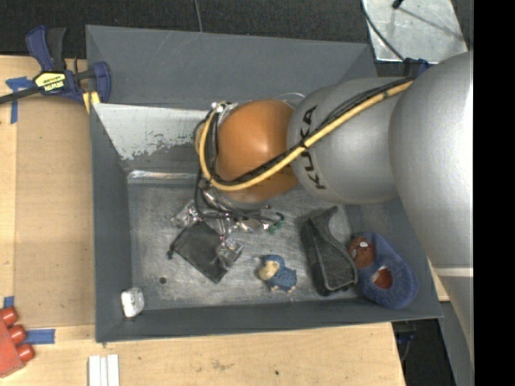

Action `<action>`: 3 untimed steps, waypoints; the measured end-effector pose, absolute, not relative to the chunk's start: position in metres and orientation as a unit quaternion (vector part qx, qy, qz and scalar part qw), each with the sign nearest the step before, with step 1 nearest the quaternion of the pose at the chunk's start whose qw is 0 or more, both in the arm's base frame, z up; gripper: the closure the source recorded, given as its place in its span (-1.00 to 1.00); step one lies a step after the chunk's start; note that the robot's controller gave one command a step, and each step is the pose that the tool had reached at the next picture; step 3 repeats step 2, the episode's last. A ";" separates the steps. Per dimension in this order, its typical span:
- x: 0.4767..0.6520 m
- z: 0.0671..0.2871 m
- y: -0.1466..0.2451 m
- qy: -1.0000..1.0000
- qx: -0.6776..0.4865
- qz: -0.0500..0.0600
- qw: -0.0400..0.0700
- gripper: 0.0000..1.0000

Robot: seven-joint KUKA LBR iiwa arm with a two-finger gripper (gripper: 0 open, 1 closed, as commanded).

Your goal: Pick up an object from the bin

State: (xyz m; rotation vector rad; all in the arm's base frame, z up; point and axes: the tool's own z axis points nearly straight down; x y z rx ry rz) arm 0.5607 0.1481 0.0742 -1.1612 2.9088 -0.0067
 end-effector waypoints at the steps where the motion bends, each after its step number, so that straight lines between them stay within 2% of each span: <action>1: 0.563 0.077 0.153 0.929 -0.370 0.001 0.012 1.00; 2: 0.573 0.230 0.157 0.836 -0.549 -0.001 0.005 1.00; 3: 0.573 0.230 0.157 0.836 -0.549 -0.001 0.005 1.00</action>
Offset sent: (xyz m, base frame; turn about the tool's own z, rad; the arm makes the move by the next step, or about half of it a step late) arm 0.0000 0.0000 0.0000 0.0000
